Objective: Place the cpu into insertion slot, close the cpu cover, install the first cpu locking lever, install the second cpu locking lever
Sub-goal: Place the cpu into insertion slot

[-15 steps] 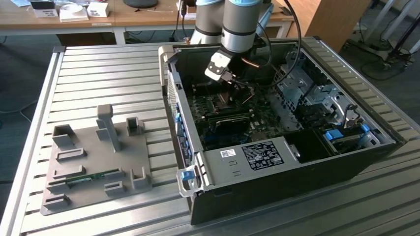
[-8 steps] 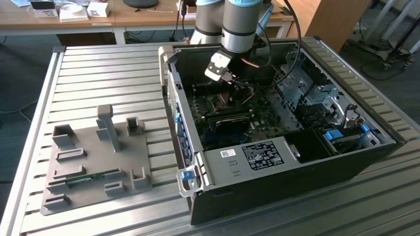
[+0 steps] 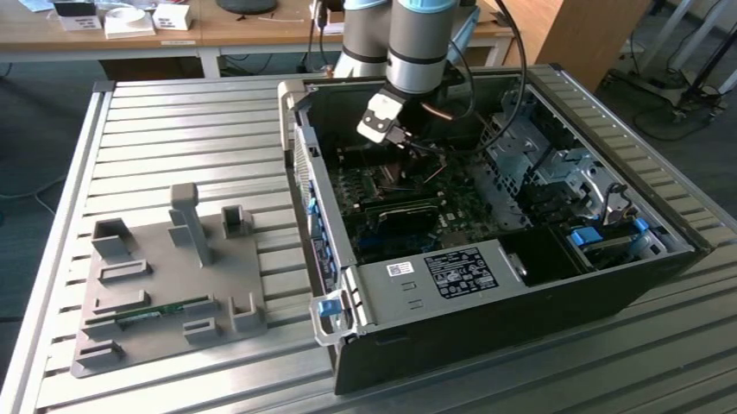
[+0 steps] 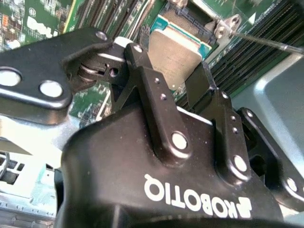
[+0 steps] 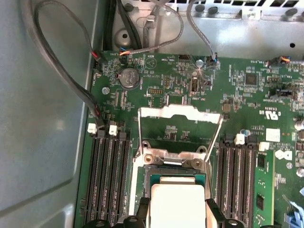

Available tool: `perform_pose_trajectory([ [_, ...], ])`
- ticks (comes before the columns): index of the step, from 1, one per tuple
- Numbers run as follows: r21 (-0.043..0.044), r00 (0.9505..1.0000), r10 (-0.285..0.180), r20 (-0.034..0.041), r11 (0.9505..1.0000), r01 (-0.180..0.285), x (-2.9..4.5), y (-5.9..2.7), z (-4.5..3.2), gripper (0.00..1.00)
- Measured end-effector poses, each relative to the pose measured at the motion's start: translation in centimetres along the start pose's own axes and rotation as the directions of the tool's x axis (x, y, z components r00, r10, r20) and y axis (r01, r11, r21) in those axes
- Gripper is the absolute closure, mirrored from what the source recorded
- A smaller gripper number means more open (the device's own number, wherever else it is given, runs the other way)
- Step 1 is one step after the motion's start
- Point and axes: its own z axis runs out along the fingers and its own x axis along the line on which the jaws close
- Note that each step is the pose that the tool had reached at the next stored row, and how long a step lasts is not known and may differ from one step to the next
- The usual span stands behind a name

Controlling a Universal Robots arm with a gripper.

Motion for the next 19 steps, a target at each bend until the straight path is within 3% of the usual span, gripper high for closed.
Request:
perform_pose_trajectory([
  [9, 0.0006, 0.9991, 0.041, 0.0028, 0.9991, -0.041, 0.12, -0.13, 0.14, 0.46],
  [19, 0.0006, 0.9991, 0.042, 0.0028, 0.9991, -0.042, 0.13, -0.15, 0.49, 0.46],
])
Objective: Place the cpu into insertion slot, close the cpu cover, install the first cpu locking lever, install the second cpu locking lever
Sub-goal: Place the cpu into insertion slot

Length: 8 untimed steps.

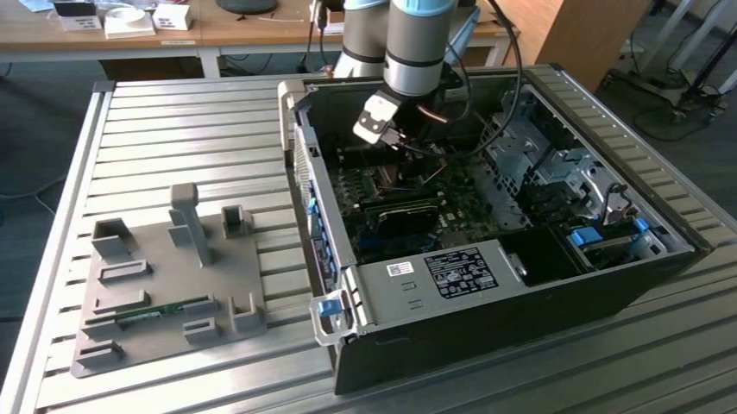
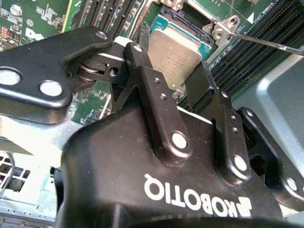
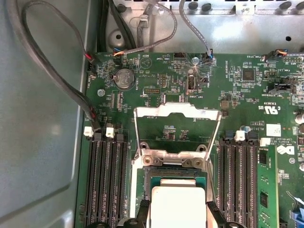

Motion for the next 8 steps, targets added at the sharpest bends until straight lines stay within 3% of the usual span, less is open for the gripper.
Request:
perform_pose_trajectory([
  [8, -0.0001, 1.0000, 0.000, -0.0001, 1.0000, 0.000, 0.00, -0.01, 0.17, 0.46],
])
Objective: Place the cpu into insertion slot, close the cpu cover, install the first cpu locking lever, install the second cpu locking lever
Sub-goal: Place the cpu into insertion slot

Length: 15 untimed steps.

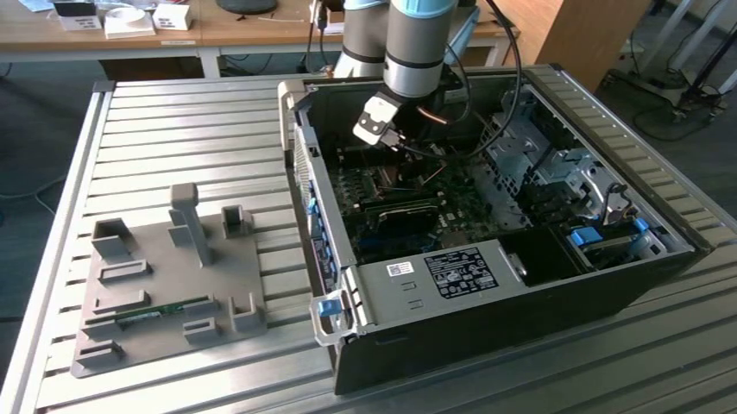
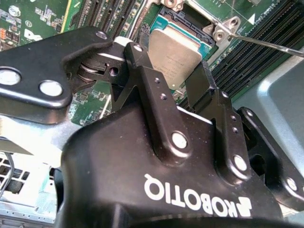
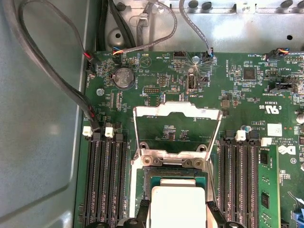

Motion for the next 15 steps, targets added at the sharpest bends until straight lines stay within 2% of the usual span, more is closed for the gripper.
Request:
perform_pose_trajectory([
  [15, 0.0003, 1.0000, 0.000, 0.0012, 1.0000, 0.000, -0.01, -0.04, 0.58, 0.46],
])
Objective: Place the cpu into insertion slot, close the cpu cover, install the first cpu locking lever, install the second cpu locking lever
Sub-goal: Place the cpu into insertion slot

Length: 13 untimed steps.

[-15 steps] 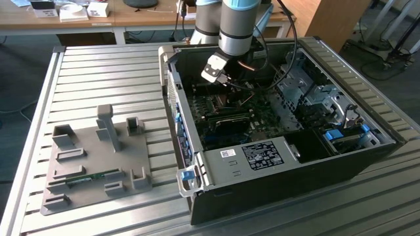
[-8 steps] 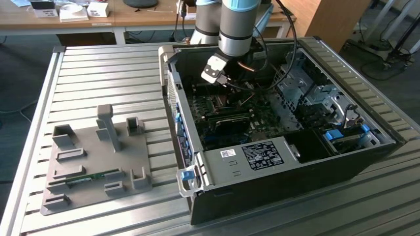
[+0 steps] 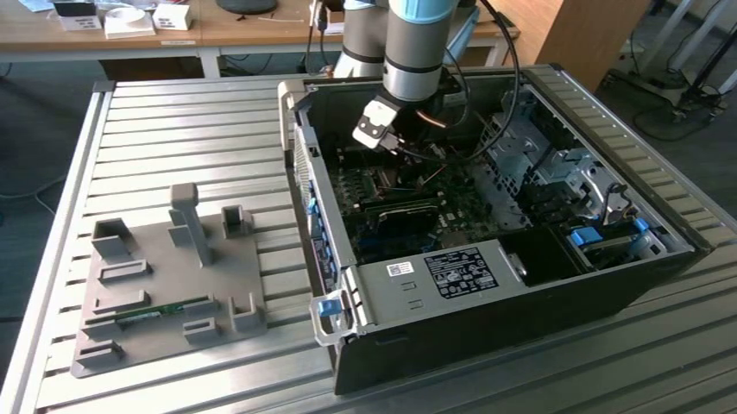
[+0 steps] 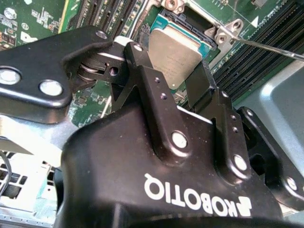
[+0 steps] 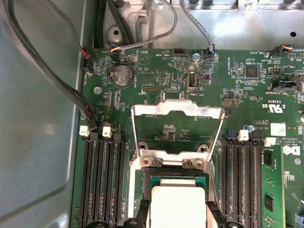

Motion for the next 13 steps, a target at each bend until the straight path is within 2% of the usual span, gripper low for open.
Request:
perform_pose_trajectory([
  [9, -0.0001, 1.0000, 0.000, -0.0001, 1.0000, 0.000, 0.14, -0.01, 0.12, 0.46],
  [13, -0.0002, 1.0000, 0.000, -0.0002, 1.0000, 0.000, 0.15, -0.03, 0.40, 0.46],
])
